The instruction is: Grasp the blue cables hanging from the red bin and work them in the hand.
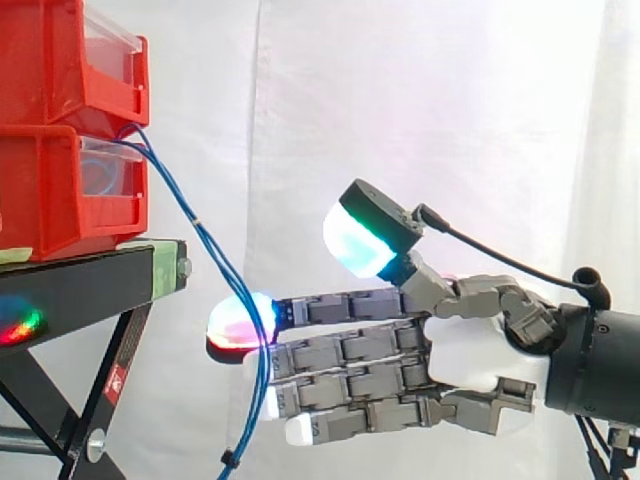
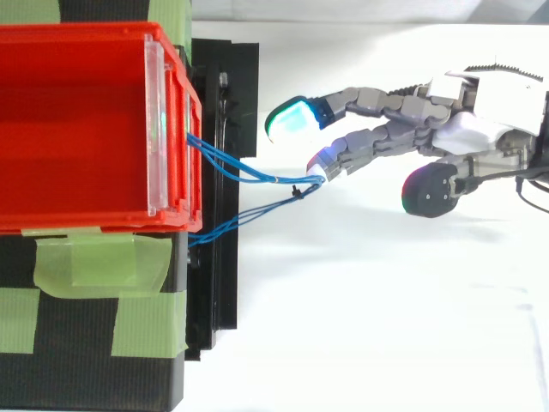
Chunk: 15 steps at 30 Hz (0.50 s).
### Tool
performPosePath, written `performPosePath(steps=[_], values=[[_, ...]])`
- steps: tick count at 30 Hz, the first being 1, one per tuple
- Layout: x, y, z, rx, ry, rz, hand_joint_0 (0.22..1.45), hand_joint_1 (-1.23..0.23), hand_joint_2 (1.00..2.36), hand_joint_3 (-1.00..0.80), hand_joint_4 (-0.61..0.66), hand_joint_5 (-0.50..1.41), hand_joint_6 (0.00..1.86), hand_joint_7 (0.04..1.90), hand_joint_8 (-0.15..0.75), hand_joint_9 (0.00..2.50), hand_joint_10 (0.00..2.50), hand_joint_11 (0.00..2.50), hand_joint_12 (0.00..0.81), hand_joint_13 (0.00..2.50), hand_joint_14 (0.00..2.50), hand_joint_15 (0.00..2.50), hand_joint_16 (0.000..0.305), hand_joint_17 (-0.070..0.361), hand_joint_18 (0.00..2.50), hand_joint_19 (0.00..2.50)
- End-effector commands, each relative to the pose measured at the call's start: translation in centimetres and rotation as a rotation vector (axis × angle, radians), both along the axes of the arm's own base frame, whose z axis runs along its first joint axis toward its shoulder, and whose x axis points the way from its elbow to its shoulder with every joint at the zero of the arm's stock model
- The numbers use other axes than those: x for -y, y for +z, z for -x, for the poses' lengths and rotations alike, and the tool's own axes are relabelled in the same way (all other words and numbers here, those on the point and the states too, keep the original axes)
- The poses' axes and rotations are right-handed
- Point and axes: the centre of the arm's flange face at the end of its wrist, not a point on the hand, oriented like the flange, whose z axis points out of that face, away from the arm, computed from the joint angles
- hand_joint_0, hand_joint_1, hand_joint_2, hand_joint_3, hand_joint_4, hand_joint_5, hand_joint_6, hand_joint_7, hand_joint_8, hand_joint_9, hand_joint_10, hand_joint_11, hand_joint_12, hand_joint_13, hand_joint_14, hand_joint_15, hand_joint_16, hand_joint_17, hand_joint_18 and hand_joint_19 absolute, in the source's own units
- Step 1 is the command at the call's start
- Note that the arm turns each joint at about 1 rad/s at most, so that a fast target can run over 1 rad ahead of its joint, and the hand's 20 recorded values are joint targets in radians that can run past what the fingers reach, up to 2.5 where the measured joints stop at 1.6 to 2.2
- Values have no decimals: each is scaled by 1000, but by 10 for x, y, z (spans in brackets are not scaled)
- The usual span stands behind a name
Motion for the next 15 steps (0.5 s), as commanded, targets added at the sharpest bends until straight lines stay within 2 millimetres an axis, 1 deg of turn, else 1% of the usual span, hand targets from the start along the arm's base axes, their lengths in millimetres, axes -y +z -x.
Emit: performPosePath(steps=[1, 10, 12, 14, 15], values=[[-2, 2, -3, 9, 4, 1, 731, -562, 1003, -888, 195, -223, 7, 730, 336, 533, 13, 545, 429, 538, 16, 470, 58, 130, 411, 476], [-2, 1, -4, 6, 3, 7, 733, -562, 1004, -886, 198, -220, 7, 730, 339, 550, 14, 560, 431, 567, 15, 481, 57, 129, 434, 485], [-1, -4, -5, -2, 3, 12, 734, -562, 1004, -888, 197, -220, 7, 731, 338, 549, 17, 552, 432, 568, 15, 489, 57, 128, 437, 491], [0, -14, -13, -1, -1, 4, 734, -562, 1005, -885, 196, -220, 7, 730, 339, 554, 14, 564, 432, 570, 17, 491, 57, 128, 440, 489], [1, -15, -14, 0, -1, 3, 734, -562, 1004, -886, 197, -220, 7, 729, 339, 557, 16, 564, 431, 571, 16, 494, 57, 128, 440, 492]])
